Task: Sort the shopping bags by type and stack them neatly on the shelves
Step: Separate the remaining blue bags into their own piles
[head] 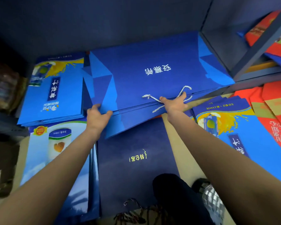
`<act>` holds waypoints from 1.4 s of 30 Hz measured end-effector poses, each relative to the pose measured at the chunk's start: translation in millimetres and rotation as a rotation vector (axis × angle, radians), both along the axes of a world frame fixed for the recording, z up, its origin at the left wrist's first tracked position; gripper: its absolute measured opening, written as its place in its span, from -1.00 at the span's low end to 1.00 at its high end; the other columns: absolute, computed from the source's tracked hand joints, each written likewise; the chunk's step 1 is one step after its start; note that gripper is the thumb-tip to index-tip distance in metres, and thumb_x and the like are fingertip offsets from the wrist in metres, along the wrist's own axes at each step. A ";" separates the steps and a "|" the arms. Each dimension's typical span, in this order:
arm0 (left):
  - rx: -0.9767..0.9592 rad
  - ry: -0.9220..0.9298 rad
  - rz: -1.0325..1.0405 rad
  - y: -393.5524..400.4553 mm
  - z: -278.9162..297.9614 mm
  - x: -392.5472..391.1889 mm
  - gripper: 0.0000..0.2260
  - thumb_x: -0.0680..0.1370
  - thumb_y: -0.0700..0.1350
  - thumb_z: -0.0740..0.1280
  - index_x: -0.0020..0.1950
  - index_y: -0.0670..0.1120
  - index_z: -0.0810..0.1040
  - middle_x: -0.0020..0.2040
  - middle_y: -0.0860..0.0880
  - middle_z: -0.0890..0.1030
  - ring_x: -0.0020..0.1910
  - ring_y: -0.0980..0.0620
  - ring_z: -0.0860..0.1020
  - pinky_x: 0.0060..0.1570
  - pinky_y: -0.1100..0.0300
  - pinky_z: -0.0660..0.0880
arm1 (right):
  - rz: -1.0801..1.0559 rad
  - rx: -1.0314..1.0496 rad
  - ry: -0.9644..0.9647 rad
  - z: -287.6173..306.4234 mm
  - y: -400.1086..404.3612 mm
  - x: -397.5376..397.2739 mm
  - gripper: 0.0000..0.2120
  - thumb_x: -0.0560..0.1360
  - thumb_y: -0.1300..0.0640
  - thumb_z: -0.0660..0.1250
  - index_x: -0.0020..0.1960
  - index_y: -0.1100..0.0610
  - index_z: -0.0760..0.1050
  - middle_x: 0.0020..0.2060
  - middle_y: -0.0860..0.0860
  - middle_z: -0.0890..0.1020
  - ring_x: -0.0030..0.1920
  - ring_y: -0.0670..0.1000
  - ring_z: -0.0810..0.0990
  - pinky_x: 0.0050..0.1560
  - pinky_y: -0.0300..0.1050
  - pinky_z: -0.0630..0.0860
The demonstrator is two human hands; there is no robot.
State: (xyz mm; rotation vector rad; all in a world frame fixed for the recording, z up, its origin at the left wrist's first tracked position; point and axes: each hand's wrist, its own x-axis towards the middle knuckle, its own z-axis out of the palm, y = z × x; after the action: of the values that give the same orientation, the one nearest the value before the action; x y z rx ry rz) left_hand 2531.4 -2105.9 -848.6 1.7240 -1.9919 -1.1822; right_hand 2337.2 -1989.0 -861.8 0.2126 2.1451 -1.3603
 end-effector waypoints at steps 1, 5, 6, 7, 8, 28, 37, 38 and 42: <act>0.010 0.034 0.029 -2.2 -1.7 0.0 -0.55 0.51 -0.13 0.36 0.36 -0.20 0.37 0.34 -0.18 0.37 0.27 -0.12 0.42 0.18 0.17 0.34 | -0.009 -0.014 -0.012 -0.7 1.0 -2.6 -0.11 0.40 0.08 0.47 0.52 -0.02 -0.02 0.36 0.18 0.18 0.12 0.14 0.44 0.19 -0.07 0.39; 0.050 0.119 0.141 5.7 -8.7 15.5 -0.74 0.47 -0.19 0.38 0.14 -0.22 0.54 -0.06 -0.03 0.52 -0.07 -0.01 0.49 0.02 0.15 0.41 | -0.086 -0.060 -0.051 -3.5 0.8 -7.2 -0.09 0.37 0.06 0.49 0.51 -0.06 -0.01 0.36 0.15 0.27 0.21 0.19 0.45 0.23 0.13 0.45; 0.090 0.142 0.168 9.5 -12.1 22.5 -0.78 0.47 -0.20 0.37 0.10 -0.21 0.55 -0.17 -0.01 0.51 -0.15 -0.01 0.48 -0.02 0.11 0.44 | -0.120 -0.077 -0.048 -3.0 -0.2 -6.8 -0.09 0.36 0.06 0.50 0.51 -0.06 -0.02 0.35 0.14 0.29 0.20 0.19 0.45 0.22 0.14 0.46; 0.131 0.172 0.188 12.1 -15.2 28.9 -0.82 0.47 -0.20 0.37 0.06 -0.18 0.56 -0.22 0.02 0.50 -0.18 -0.01 0.49 -0.02 0.07 0.46 | -0.149 -0.088 -0.049 -2.7 -1.6 -7.2 -0.08 0.36 0.07 0.50 0.51 -0.07 -0.02 0.34 0.15 0.31 0.19 0.19 0.45 0.21 0.15 0.47; 0.154 0.196 0.195 13.3 -17.0 34.7 -0.86 0.48 -0.21 0.36 0.03 -0.15 0.55 -0.22 0.03 0.51 -0.16 -0.03 0.51 0.02 0.03 0.49 | -0.168 -0.087 -0.051 -2.2 -3.2 -7.6 -0.08 0.36 0.07 0.50 0.51 -0.08 -0.03 0.34 0.15 0.31 0.16 0.17 0.45 0.19 0.14 0.47; -0.096 -0.109 -0.162 19.2 10.2 33.8 -0.26 0.47 -0.19 0.40 0.53 -0.14 0.03 0.42 -0.31 0.15 0.39 -0.24 0.20 0.35 0.05 0.16 | -0.320 -0.217 -0.071 -18.4 80.2 16.8 -0.02 0.38 0.38 0.42 0.52 -0.10 -0.11 0.31 0.00 0.38 0.20 0.12 0.48 0.19 0.19 0.49; -0.397 -0.359 -0.634 39.8 24.4 0.5 -0.32 0.53 -0.08 0.30 0.54 0.02 -0.02 0.50 -0.14 0.08 0.42 -0.20 0.17 0.34 -0.10 0.20 | -0.146 0.200 -0.014 -14.5 160.1 11.9 -0.09 0.44 0.26 0.38 0.53 -0.06 -0.15 0.39 0.18 0.23 0.30 0.23 0.37 0.30 0.07 0.34; -0.401 -0.399 -0.687 43.2 22.9 -8.3 -0.32 0.54 -0.05 0.28 0.54 0.05 -0.04 0.51 -0.12 0.06 0.44 -0.18 0.14 0.35 -0.09 0.17 | -0.096 0.268 -0.010 -11.1 166.0 5.9 -0.07 0.44 0.19 0.41 0.53 -0.08 -0.18 0.44 0.21 0.11 0.35 0.26 0.31 0.34 0.09 0.28; -0.447 -0.541 -0.897 47.5 13.2 -54.2 -0.32 0.54 0.08 0.26 0.53 0.14 -0.08 0.53 -0.08 -0.03 0.49 -0.16 0.01 0.39 -0.12 0.10 | 0.229 0.502 0.160 -5.5 162.1 -16.0 -0.01 0.38 0.02 0.48 0.50 -0.22 -0.19 0.51 0.12 -0.16 0.43 0.34 0.11 0.36 0.23 0.23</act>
State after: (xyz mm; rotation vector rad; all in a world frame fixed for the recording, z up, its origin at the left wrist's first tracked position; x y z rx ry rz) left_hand 2477.2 -2058.4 -835.4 0.9697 -3.2132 -0.3369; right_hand 2321.3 -1826.9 -867.3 0.0484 2.5273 -0.7158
